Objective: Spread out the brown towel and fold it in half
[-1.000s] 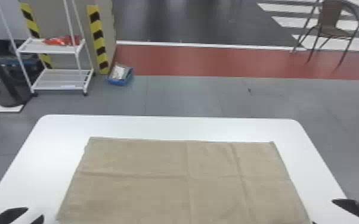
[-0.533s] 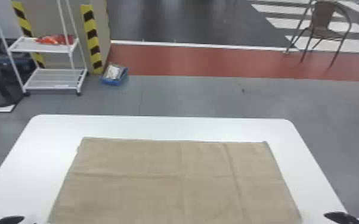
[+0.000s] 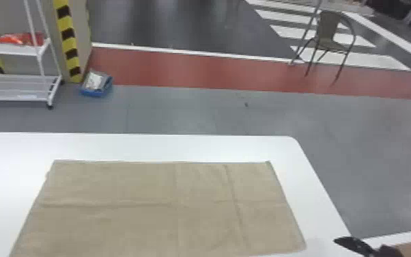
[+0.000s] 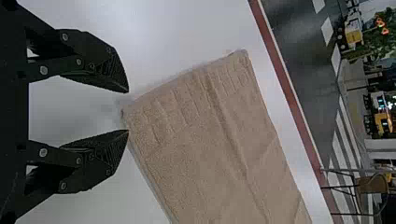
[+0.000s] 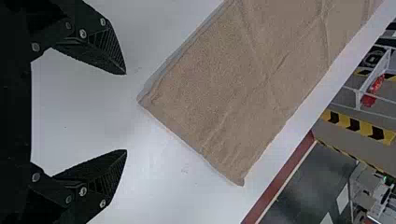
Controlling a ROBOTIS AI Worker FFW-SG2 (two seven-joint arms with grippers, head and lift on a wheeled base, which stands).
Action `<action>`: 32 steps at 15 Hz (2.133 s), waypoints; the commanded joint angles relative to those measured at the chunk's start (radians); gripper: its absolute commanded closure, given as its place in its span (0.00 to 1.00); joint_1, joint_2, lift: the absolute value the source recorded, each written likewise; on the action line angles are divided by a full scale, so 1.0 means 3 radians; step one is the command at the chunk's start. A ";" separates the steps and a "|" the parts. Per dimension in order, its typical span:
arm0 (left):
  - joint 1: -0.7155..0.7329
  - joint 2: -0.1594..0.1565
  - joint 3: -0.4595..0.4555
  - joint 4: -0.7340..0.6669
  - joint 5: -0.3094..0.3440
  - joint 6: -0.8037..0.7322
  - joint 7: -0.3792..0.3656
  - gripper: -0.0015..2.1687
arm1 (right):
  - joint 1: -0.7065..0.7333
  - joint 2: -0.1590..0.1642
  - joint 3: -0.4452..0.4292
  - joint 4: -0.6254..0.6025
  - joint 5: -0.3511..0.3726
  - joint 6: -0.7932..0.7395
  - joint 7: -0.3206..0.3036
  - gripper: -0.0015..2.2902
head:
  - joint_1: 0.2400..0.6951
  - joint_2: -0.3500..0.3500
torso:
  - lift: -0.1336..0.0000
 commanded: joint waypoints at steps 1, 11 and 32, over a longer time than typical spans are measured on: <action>-0.0009 0.0014 -0.0038 -0.0001 -0.0004 -0.0038 0.0000 0.32 | -0.0137 -0.0043 0.0041 0.0181 0.0003 -0.0018 0.0001 0.15 | 1.00 0.13 | 1.00; -0.0126 0.0045 -0.0141 0.0153 -0.0158 -0.0110 0.0057 0.27 | -0.0377 -0.0094 0.0138 0.0504 -0.0018 -0.0048 0.0001 0.15 | 1.00 0.15 | 1.00; -0.0305 0.0096 -0.0304 0.0408 -0.0327 -0.0283 0.0174 0.28 | -0.0418 -0.0130 0.0117 0.0570 -0.0069 -0.0028 -0.0005 0.15 | 1.00 0.14 | 1.00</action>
